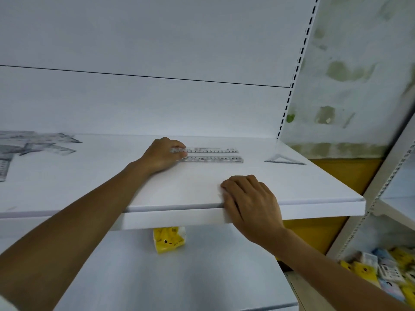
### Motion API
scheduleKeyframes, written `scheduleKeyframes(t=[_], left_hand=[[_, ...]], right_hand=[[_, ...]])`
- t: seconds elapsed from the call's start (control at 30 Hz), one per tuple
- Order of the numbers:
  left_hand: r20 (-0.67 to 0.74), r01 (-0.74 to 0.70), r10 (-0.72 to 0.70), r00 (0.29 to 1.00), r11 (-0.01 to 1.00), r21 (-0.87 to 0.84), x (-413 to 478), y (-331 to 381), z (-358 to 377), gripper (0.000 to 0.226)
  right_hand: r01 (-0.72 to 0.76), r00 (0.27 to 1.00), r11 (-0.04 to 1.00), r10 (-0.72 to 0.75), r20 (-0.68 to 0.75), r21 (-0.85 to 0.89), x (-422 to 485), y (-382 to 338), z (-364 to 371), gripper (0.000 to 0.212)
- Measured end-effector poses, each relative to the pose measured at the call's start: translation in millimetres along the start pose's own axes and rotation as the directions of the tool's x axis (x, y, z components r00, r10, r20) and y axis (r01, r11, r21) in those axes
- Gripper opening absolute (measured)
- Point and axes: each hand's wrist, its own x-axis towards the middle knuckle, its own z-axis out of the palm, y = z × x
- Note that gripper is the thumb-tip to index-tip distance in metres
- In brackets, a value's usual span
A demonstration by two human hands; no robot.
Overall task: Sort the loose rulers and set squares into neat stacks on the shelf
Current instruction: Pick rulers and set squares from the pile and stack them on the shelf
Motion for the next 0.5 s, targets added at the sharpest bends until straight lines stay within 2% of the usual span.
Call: scheduleKeyframes(t=[0.2, 0.37, 0.5], left_hand=[[0.044, -0.036, 0.033, 0.998, 0.997, 0.066, -1.6, -1.3, 2.9, 0.032], [0.085, -0.036, 0.032, 0.996, 0.998, 0.052, -1.4, -4.1, 4.8, 0.031], [0.075, -0.004, 0.002, 0.997, 1.0, 0.027, -1.1, -4.9, 5.4, 0.039]], right_hand=[[0.011, 1.0, 1.0, -0.011, -0.008, -0.009, -0.2, -0.9, 0.4, 0.031], [0.013, 1.0, 1.0, -0.012, 0.005, -0.015, -1.6, -1.0, -0.1, 0.031], [0.011, 1.0, 1.0, -0.01, 0.02, -0.025, -0.3, -1.0, -1.4, 0.032]])
